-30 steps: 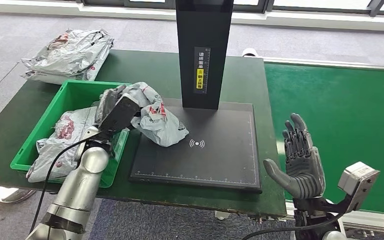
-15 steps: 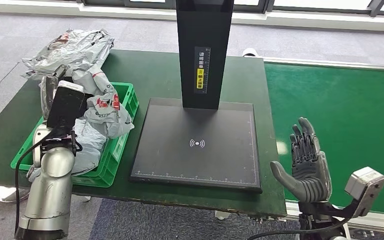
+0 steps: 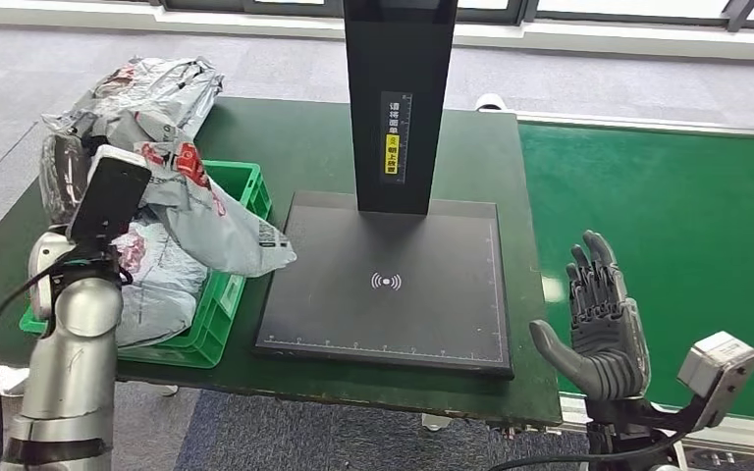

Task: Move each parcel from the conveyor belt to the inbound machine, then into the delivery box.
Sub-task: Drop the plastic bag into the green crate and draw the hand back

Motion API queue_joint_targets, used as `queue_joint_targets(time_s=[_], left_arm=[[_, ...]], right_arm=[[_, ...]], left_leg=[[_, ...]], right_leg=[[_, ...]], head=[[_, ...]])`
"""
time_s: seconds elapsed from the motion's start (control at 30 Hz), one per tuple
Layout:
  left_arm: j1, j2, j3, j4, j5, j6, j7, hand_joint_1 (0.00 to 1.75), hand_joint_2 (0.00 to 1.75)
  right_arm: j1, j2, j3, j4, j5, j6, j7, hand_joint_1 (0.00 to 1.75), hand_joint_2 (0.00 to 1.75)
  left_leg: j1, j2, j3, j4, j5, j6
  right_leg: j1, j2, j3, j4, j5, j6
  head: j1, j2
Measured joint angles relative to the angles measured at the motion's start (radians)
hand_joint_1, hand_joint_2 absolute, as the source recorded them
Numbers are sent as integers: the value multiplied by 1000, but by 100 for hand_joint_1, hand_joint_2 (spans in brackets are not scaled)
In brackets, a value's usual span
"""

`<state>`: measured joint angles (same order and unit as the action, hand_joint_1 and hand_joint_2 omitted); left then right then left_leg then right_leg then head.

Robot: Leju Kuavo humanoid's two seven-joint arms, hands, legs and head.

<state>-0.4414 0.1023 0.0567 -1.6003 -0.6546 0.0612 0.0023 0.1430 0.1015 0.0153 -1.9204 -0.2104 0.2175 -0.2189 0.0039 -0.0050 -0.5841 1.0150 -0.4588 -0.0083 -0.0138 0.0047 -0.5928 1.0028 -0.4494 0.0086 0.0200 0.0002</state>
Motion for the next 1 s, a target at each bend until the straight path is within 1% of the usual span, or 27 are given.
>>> queue_joint_targets(time_s=[0.07, 0.17, 0.3, 0.37, 0.43, 0.5, 0.57, 0.67, 0.7, 0.8, 0.83, 1.0], left_arm=[[-55, 33, 18, 36, -21, -7, 8, 175, 175], [-156, 94, 40, 113, -39, -20, 41, 175, 175], [-339, 198, 50, 308, -49, -29, 59, 175, 175], [-431, 240, 50, 412, -63, -20, 64, 175, 175], [-508, 270, 49, 505, -75, -3, 72, 175, 175], [-568, 293, 49, 583, -82, 18, 77, 175, 175], [-611, 311, 49, 643, -84, 31, 80, 175, 175], [-652, 331, 49, 708, -85, 30, 84, 175, 175], [-662, 336, 49, 727, -85, 24, 85, 155, 175], [-689, 348, 43, 790, -89, -9, 90, 24, 175], [-696, 351, 41, 809, -88, -20, 91, 0, 175], [-709, 355, 39, 894, -45, -71, 80, 0, 175]], right_arm=[[4, 0, 0, 4, -5, 7, -7, 0, 175], [18, -1, 0, 8, -12, 16, -17, 0, 175], [30, -2, 0, 15, -23, 25, -20, 0, 175], [32, -2, 0, 18, -24, 23, -19, 0, 175], [33, -2, 0, 19, -25, 17, -17, 0, 175], [36, -3, 0, 19, -27, 10, -17, 0, 175], [42, -5, 0, 19, -30, 5, -18, 0, 175], [50, -7, 0, 19, -32, 1, -19, 0, 175], [51, -8, 0, 19, -32, -1, -20, 0, 175], [51, -11, 0, 19, -32, -5, -20, 0, 175], [51, -11, 0, 19, -32, -5, -20, 0, 175], [55, -16, 0, 19, -32, -8, -20, 0, 175]], left_leg=[[0, 0, 0, 0, 1, -1], [2, 0, 0, 0, 1, -2], [4, 1, -3, 0, 3, -5], [4, 1, -4, 0, 4, -6], [4, 1, -4, 0, 4, -6], [5, 2, -4, 0, 4, -6], [5, 2, -4, 0, 4, -6], [5, 2, -5, 0, 4, -6], [5, 2, -5, 0, 4, -6], [5, 2, -5, 0, 4, -6], [5, 2, -5, 0, 4, -6], [5, 1, -5, 0, 5, -7]], right_leg=[[0, 0, 0, 0, 1, -1], [1, 0, -1, 1, 2, -2], [4, 1, -4, 1, 4, -6], [4, 2, -5, 1, 5, -7], [4, 2, -6, 2, 5, -7], [5, 2, -6, 2, 5, -7], [5, 2, -6, 2, 5, -7], [5, 2, -6, 2, 4, -7], [5, 2, -6, 2, 4, -7], [5, 2, -6, 1, 4, -7], [5, 2, -6, 1, 4, -7], [5, 2, -6, 2, 5, -8]], head=[[0, 0], [0, 0], [0, 0], [0, 0], [0, 0], [0, 0], [0, 0], [0, 0], [0, 0], [0, 0], [0, 0], [0, 0]])
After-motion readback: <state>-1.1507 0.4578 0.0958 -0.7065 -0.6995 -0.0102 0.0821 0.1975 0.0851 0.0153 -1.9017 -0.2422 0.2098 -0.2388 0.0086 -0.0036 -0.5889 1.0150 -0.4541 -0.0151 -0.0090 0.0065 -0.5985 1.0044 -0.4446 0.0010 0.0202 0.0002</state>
